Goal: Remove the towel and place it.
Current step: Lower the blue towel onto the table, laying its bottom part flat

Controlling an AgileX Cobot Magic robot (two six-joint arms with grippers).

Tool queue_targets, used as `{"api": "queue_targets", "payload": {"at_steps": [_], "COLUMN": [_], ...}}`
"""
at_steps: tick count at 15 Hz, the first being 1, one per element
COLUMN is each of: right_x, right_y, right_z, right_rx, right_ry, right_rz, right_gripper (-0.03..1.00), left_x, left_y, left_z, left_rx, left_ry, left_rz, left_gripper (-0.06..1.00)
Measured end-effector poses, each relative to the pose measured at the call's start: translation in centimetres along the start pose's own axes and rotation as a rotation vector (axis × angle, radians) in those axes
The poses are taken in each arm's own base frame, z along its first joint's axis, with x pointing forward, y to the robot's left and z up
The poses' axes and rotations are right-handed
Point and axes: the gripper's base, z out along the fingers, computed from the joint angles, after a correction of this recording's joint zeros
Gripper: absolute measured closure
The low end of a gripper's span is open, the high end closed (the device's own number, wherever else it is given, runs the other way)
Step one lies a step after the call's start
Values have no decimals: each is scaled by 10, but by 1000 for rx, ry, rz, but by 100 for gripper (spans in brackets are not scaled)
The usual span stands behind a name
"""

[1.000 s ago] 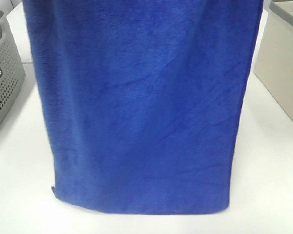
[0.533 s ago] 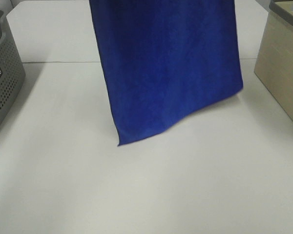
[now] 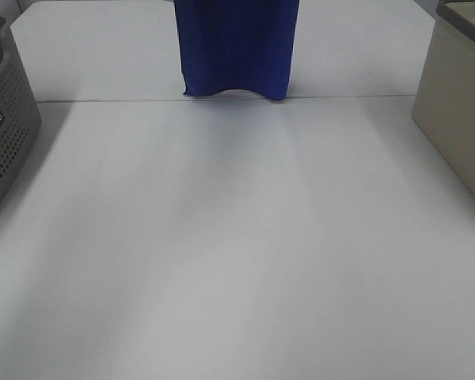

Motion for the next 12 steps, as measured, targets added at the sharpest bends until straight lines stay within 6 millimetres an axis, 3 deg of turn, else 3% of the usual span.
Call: {"api": "queue_targets", "payload": {"at_steps": [2, 5, 9, 12], "right_x": [18, 30, 46, 57], "right_y": [6, 11, 17, 21], "right_z": [2, -2, -10, -18], "right_rx": [-59, -110, -174, -224], "right_ry": [167, 306, 506, 655], "right_rz": [14, 29, 44, 47], "right_gripper": [95, 95, 95, 95], "left_x": [11, 20, 37, 35], "left_y": [-22, -42, -53, -55], "left_z": [-8, -18, -33, -37], "left_rx": [116, 278, 459, 511], "left_ry": [236, 407, 615, 619], "left_rz": [88, 163, 218, 199], "left_gripper": [94, 94, 94, 94]}}
